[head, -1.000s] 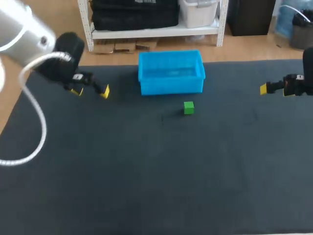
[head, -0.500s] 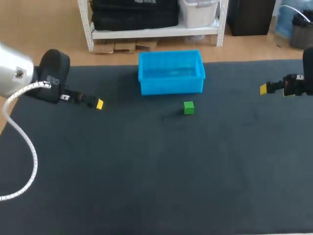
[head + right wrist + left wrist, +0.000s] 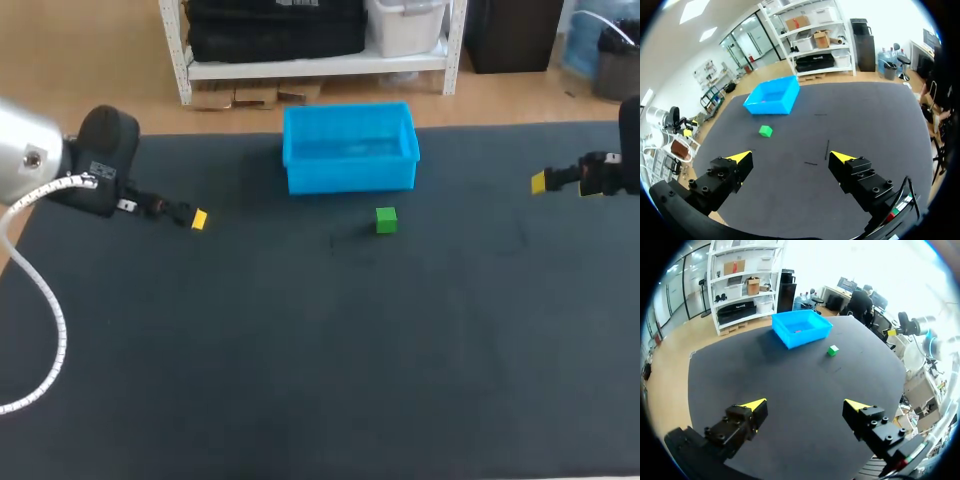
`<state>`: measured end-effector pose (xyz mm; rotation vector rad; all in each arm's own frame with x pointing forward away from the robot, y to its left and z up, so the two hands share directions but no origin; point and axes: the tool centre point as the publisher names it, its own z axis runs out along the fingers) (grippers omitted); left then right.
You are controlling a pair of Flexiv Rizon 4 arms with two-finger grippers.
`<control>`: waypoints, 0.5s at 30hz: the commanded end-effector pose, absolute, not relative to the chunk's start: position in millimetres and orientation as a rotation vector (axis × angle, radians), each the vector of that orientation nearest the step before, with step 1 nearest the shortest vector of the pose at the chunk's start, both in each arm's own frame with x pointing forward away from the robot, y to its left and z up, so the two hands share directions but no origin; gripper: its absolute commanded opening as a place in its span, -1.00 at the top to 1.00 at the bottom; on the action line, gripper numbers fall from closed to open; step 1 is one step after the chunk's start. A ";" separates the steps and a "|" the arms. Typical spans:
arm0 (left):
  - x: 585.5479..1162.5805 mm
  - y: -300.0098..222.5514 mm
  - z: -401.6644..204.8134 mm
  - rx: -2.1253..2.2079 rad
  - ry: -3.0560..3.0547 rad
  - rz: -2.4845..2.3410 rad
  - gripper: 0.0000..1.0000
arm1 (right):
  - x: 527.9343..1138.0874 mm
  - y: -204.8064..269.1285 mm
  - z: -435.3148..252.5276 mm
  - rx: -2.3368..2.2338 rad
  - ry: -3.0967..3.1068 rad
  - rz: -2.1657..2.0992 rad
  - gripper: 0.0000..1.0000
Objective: Use the left arm to pick the red cube and place it into the blue plastic box first, then use the right arm to grasp the green cube and put it into the same blue plastic box after the first action is fully finished.
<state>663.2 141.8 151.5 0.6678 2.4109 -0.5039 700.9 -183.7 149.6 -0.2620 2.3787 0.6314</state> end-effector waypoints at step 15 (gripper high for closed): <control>664.5 142.1 151.7 0.671 2.412 -0.507 -1.00 | 763.5 -91.8 139.1 -0.277 2.696 0.407 -1.00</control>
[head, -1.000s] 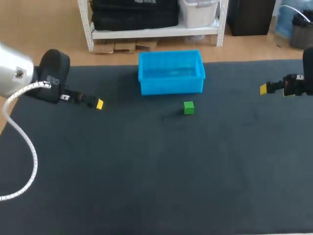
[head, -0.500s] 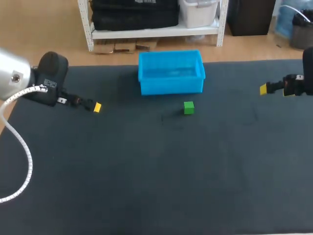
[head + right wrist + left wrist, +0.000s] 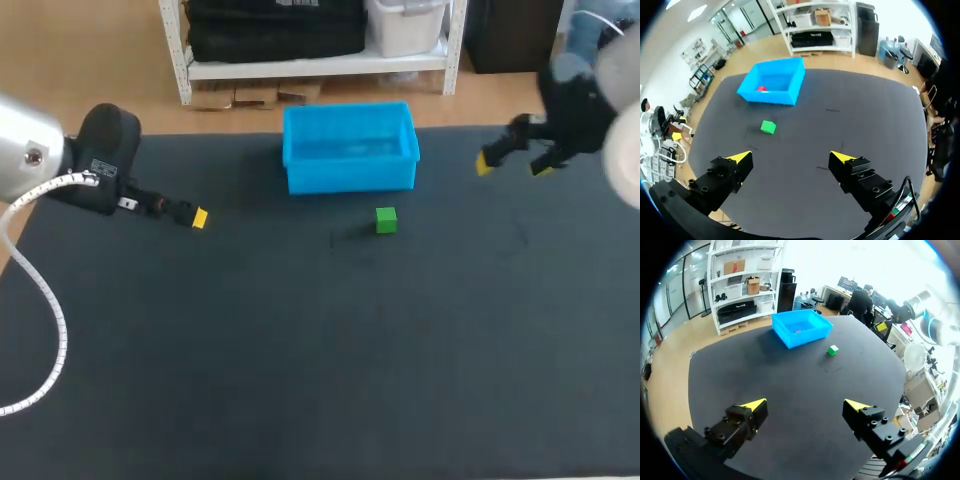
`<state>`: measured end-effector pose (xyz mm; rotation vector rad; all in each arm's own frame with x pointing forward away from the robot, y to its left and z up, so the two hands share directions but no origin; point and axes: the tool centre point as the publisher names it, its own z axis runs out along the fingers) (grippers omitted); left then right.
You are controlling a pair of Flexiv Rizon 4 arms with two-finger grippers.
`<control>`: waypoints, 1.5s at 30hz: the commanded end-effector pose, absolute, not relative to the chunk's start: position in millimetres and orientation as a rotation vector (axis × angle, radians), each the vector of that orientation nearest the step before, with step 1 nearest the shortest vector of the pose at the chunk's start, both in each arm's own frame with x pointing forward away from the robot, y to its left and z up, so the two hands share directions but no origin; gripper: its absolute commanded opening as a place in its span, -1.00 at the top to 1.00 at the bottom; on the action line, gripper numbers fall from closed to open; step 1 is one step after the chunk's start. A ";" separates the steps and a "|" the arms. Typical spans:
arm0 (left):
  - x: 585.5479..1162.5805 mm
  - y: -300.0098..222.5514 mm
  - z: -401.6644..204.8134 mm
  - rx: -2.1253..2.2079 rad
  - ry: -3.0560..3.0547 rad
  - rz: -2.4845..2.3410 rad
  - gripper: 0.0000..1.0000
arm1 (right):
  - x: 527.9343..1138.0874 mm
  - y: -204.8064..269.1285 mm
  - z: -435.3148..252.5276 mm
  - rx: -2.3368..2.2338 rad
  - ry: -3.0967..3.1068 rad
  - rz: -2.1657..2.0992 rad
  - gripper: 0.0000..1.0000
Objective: Use the left arm to pick the red cube and place it into the blue plastic box first, then use the right arm to grasp the green cube and put it into the same blue plastic box after the first action is fully finished.
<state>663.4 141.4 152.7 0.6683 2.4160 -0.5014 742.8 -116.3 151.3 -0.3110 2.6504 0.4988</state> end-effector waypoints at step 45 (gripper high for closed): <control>664.5 142.1 151.7 0.671 2.412 -0.507 -1.00 | 784.3 -7.5 111.4 -0.185 2.825 0.277 -1.00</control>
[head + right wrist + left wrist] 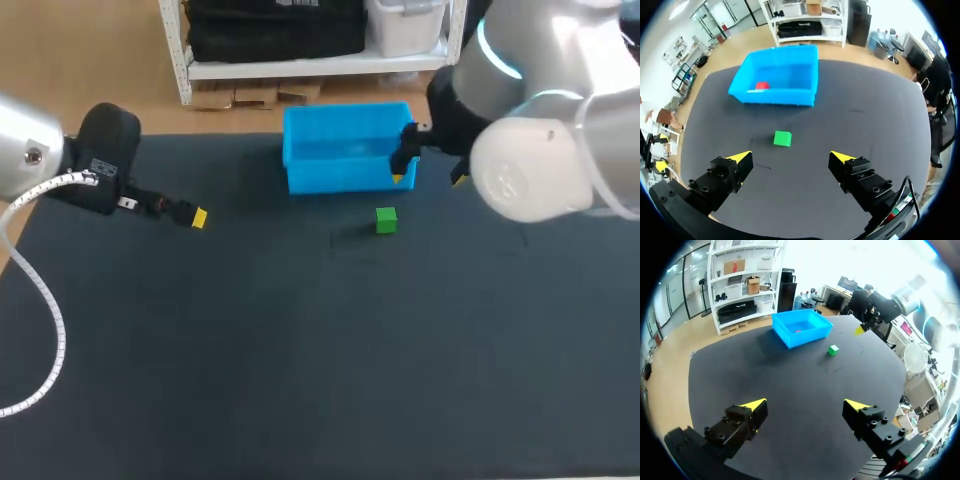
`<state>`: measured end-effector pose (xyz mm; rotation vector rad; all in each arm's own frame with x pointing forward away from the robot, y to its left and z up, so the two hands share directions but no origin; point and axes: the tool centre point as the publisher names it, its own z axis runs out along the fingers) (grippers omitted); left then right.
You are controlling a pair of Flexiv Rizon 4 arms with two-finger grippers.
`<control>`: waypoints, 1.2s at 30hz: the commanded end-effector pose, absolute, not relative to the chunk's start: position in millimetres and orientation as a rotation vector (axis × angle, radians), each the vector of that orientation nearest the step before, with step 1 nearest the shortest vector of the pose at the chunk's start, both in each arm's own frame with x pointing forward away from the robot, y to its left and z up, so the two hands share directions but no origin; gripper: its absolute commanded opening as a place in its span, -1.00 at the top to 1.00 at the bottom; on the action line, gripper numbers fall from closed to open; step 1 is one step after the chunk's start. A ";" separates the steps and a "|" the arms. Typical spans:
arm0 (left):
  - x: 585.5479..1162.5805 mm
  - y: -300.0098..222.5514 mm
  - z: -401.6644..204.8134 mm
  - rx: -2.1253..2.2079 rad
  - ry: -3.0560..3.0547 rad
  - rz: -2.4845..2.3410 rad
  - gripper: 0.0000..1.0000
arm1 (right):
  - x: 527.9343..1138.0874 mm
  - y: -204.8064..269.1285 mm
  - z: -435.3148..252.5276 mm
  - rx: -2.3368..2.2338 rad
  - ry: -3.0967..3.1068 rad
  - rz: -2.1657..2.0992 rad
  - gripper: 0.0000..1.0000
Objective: Use the left arm to pick the red cube and place it into the blue plastic box first, then use the right arm to grasp the green cube and put it into the same blue plastic box after the first action is fully finished.
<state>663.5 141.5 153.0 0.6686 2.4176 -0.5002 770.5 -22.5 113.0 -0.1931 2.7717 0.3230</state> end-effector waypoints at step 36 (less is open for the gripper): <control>664.5 142.1 151.7 0.671 2.412 -0.507 -1.00 | 797.7 19.9 47.1 -0.211 2.955 0.169 -1.00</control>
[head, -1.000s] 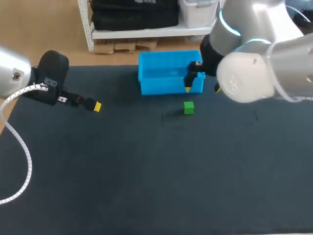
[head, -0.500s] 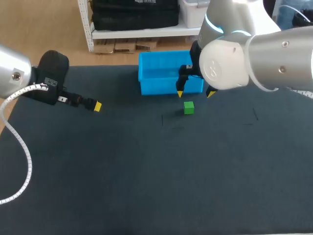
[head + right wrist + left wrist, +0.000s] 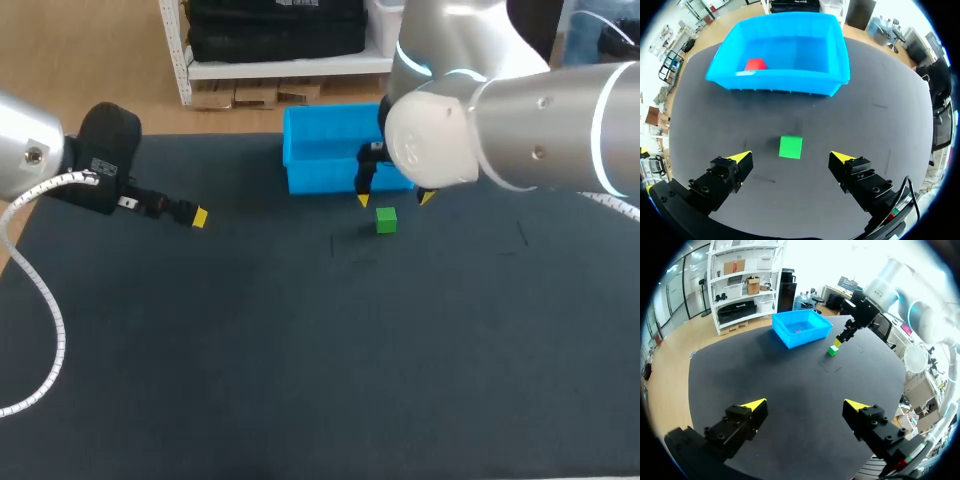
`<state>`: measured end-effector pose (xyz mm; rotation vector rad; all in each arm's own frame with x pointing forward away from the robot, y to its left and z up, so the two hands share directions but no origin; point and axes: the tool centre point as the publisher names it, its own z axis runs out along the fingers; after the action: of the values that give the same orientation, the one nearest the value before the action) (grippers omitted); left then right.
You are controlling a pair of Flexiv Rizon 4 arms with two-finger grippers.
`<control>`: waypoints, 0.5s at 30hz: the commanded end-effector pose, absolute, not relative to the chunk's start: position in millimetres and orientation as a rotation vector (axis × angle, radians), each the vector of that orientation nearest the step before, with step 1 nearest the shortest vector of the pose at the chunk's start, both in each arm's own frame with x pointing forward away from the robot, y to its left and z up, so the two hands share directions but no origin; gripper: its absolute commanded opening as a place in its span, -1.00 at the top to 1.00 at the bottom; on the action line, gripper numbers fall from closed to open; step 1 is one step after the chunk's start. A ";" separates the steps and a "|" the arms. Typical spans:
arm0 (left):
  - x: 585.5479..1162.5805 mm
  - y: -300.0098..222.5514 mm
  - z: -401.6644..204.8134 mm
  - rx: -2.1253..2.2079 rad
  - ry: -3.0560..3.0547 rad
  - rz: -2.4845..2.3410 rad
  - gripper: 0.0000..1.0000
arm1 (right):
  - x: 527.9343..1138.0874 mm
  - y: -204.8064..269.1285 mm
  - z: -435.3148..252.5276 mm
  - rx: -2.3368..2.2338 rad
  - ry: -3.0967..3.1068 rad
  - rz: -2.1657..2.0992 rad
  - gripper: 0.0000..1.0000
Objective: Use the left arm to pick the red cube and place it into the blue plastic box first, then use the right arm to grasp the green cube and put it into the same blue plastic box after the first action is fully finished.
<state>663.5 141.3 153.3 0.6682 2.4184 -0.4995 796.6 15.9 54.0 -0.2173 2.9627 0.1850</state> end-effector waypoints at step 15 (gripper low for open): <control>664.5 142.1 151.7 0.671 2.412 -0.507 -1.00 | 804.5 20.0 14.0 -0.223 2.940 0.131 -1.00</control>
<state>663.5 141.3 153.3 0.6682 2.4184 -0.4996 802.1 17.6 18.0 -0.2255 2.9404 0.1347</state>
